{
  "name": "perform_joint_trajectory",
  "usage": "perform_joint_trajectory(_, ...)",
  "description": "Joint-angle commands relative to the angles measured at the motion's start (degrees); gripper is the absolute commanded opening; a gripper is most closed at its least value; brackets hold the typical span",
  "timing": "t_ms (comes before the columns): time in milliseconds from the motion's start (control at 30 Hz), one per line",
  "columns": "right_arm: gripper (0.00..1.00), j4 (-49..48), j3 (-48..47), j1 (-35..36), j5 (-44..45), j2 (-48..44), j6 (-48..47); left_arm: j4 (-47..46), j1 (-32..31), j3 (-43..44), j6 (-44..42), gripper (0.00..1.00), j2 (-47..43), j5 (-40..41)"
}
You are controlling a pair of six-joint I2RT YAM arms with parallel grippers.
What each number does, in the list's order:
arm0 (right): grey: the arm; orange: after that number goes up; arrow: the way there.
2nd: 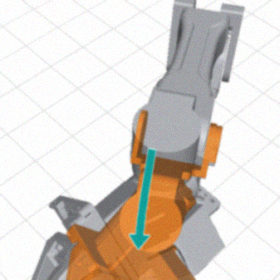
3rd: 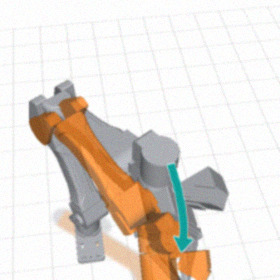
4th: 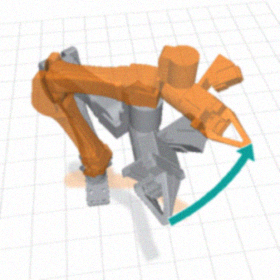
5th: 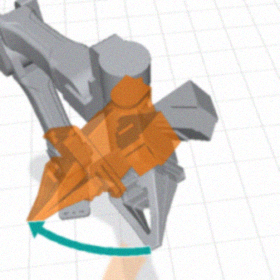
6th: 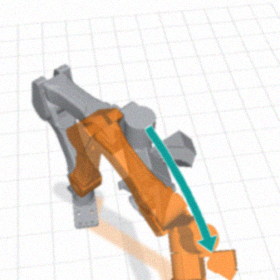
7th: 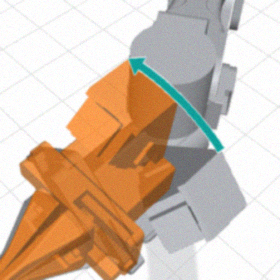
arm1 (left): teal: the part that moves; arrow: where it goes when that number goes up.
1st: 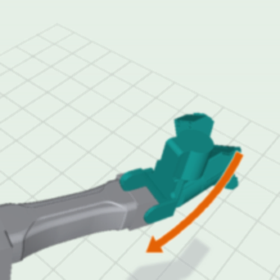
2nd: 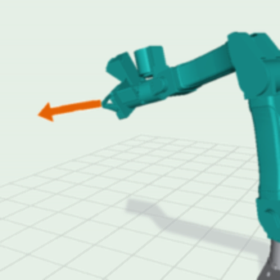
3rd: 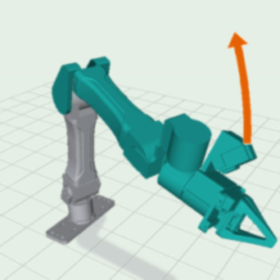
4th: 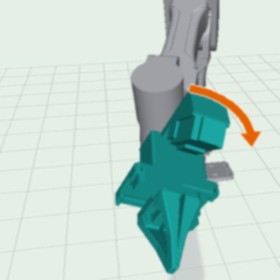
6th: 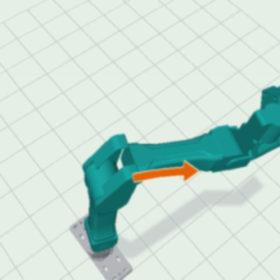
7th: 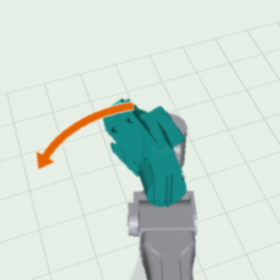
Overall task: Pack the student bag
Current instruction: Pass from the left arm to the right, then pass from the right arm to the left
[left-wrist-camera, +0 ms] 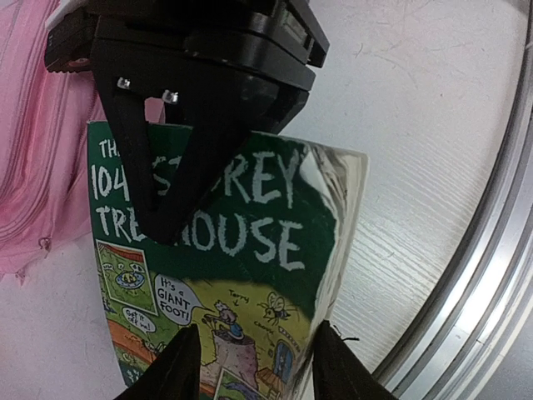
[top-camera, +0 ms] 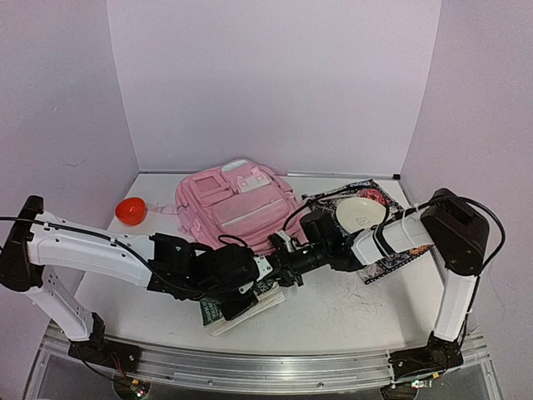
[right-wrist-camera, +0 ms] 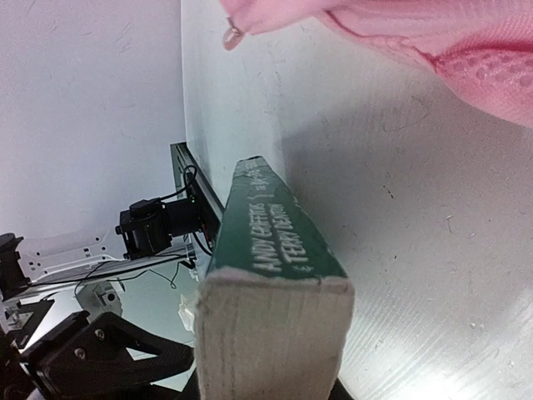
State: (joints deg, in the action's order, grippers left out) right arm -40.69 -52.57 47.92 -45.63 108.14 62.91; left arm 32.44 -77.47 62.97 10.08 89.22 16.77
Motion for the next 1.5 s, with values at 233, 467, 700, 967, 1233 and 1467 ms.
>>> perform_joint_trajectory(233, 0.00, 15.4, -8.0, -5.7, -3.3, -10.3, -15.8, -1.2, 12.3, 5.3, -6.8, 0.93, -9.1, -8.4)
perform_joint_trajectory(467, 0.00, 22.8, -13.5, -7.4, -5.2, -11.0, -23.8, -1.4, 23.5, 7.8, -9.9, 0.99, -9.7, -16.0)
perform_joint_trajectory(700, 0.00, 28.2, -18.7, -8.8, -7.6, -10.7, -30.6, -1.4, 35.8, 13.1, -12.3, 1.00, -6.0, -34.0)
perform_joint_trajectory(967, 0.00, 34.9, -25.7, -10.1, -8.9, -10.4, -39.5, -1.5, 38.5, 19.0, -14.0, 1.00, -0.3, -42.2)
perform_joint_trajectory(1233, 0.00, 37.7, -28.9, -10.4, -9.2, -10.4, -49.1, -0.8, 38.6, 20.5, -16.4, 1.00, 3.2, -54.5)
perform_joint_trajectory(1467, 0.00, 38.9, -29.1, -10.4, -10.4, -12.4, -60.2, 3.2, 38.6, 22.8, -19.8, 0.99, 6.0, -60.1)
